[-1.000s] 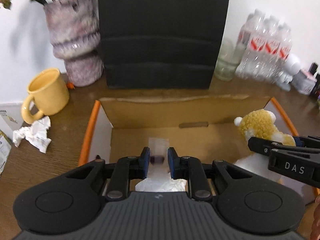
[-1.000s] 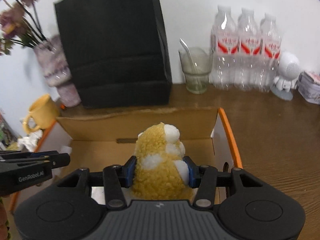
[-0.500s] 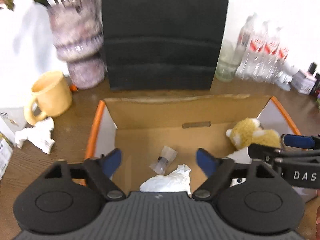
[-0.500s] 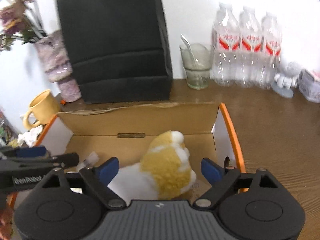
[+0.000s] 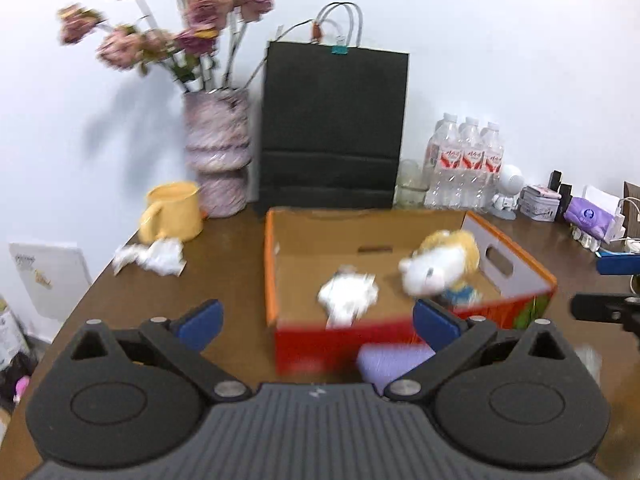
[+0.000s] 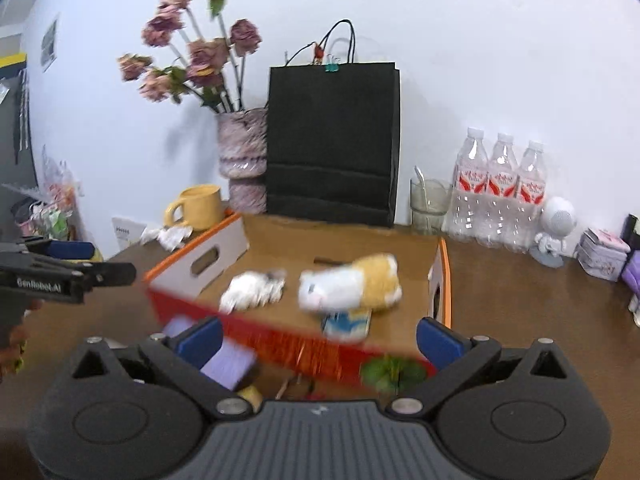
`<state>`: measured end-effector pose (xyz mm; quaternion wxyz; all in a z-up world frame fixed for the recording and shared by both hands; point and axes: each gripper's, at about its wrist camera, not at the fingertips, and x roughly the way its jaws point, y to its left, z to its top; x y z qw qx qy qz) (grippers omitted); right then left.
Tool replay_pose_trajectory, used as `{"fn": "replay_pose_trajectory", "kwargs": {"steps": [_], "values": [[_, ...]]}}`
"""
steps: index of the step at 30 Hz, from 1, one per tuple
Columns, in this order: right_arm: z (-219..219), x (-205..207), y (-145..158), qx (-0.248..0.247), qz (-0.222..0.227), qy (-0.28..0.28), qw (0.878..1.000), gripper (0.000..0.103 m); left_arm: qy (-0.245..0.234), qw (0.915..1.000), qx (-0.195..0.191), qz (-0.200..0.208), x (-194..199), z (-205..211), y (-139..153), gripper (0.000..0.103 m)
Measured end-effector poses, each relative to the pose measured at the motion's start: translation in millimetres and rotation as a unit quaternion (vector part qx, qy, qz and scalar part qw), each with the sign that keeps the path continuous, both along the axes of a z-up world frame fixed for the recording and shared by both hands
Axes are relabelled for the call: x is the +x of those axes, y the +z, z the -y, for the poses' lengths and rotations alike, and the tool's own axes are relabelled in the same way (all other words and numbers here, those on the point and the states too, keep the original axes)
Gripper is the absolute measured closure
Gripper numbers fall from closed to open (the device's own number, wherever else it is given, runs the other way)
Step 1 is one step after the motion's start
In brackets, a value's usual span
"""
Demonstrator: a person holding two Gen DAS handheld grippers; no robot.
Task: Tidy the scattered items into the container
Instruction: 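Release the candy in the box with the left tool and return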
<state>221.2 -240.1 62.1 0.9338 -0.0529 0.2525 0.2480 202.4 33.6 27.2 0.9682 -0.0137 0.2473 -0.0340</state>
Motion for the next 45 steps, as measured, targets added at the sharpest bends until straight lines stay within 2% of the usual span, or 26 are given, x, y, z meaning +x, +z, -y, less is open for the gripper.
{"fn": "replay_pose_trajectory", "kwargs": {"steps": [5, 10, 17, 22, 28, 33, 37, 41, 45], "values": [[10, -40, -24, -0.011, 0.0, -0.013, 1.0, 0.0, 0.02, 0.9996, -0.014, -0.012, -43, -16, -23, 0.0], [13, -65, -41, -0.013, -0.007, -0.021, 1.0, 0.0, 0.026, 0.9991, -0.031, -0.009, -69, -18, -30, 0.0], [16, -83, -57, -0.001, -0.026, -0.04, 0.999, 0.0, 0.017, 0.9997, -0.015, -0.005, -87, -10, -37, 0.0], [17, -87, -72, 0.0, -0.052, -0.059, 0.997, 0.0, 0.025, 0.999, -0.032, -0.021, -88, -15, -44, 0.0], [16, -87, -82, 0.001, -0.078, -0.067, 0.995, 0.0, 0.007, 0.9987, -0.023, -0.045, -91, -7, -55, 0.0], [15, -85, -81, -0.004, -0.08, -0.071, 0.994, 0.0, 0.005, 0.9986, -0.015, -0.051, -90, -6, -56, 0.0], [18, -82, -84, -0.003, -0.089, -0.077, 0.993, 0.0, 0.013, 0.9975, -0.001, -0.069, -85, -6, -60, 0.0], [20, -79, -86, -0.006, -0.09, -0.081, 0.993, 0.0, 0.002, 0.9977, 0.005, -0.068, -83, -4, -62, 0.0], [19, -66, -83, -0.019, -0.083, -0.085, 0.993, 0.0, -0.02, 0.9973, 0.049, -0.051, -70, 2, -57, 0.0]]}}
